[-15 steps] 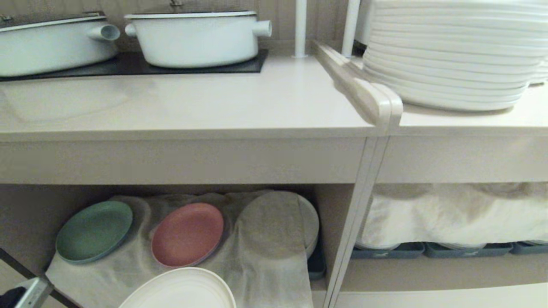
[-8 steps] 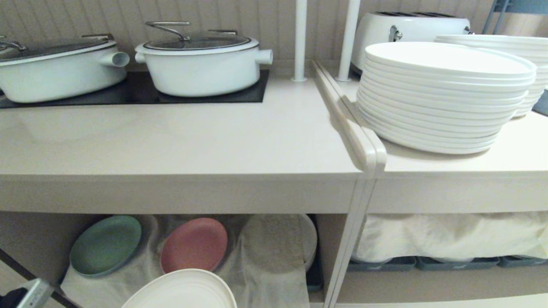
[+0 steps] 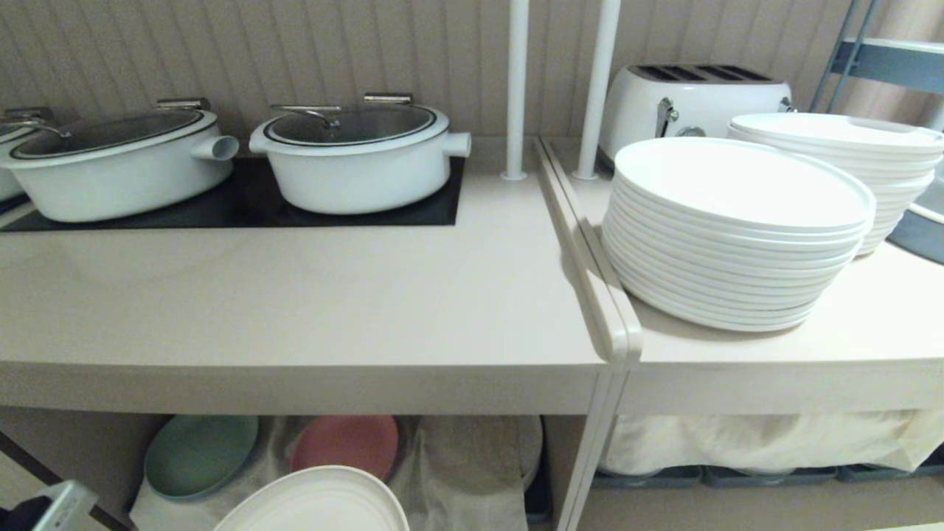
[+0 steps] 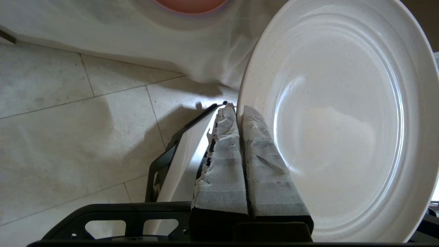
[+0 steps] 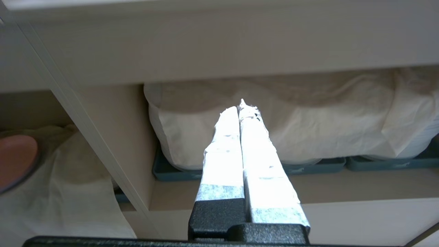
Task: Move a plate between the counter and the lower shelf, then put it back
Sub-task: Put the plate
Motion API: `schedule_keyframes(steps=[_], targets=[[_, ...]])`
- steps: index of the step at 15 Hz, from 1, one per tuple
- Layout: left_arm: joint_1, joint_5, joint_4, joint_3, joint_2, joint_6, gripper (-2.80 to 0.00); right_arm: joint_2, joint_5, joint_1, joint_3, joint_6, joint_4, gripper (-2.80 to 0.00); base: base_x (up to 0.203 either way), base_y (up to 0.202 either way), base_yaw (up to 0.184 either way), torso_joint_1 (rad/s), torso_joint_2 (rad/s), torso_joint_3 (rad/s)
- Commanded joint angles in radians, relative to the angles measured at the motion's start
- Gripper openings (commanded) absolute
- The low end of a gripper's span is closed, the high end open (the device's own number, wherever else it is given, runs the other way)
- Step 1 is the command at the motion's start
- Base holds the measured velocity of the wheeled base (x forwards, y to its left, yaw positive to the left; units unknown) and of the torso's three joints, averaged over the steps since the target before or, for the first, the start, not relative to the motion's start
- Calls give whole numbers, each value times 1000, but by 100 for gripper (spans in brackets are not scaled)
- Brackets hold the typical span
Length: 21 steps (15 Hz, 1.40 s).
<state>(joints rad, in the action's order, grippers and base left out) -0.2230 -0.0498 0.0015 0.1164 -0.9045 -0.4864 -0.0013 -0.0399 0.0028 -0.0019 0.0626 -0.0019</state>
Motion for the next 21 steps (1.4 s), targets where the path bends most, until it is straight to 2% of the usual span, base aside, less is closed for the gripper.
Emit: schedule_keyframes(steps=[1,12,21], targets=[[-1,-1,0,0,-4,-3,-280,1,0,0,0,0,0,-280,0,0,0,242,-526,-281],[-3,1,0,0,-8,-3,-280,1,0,0,0,0,-1,-280,0,0,0,269,-572,-303],[-3,1,0,1,-8,-3,-280,1,0,0,0,-1,-1,-280,0,0,0,176,-353,-183]])
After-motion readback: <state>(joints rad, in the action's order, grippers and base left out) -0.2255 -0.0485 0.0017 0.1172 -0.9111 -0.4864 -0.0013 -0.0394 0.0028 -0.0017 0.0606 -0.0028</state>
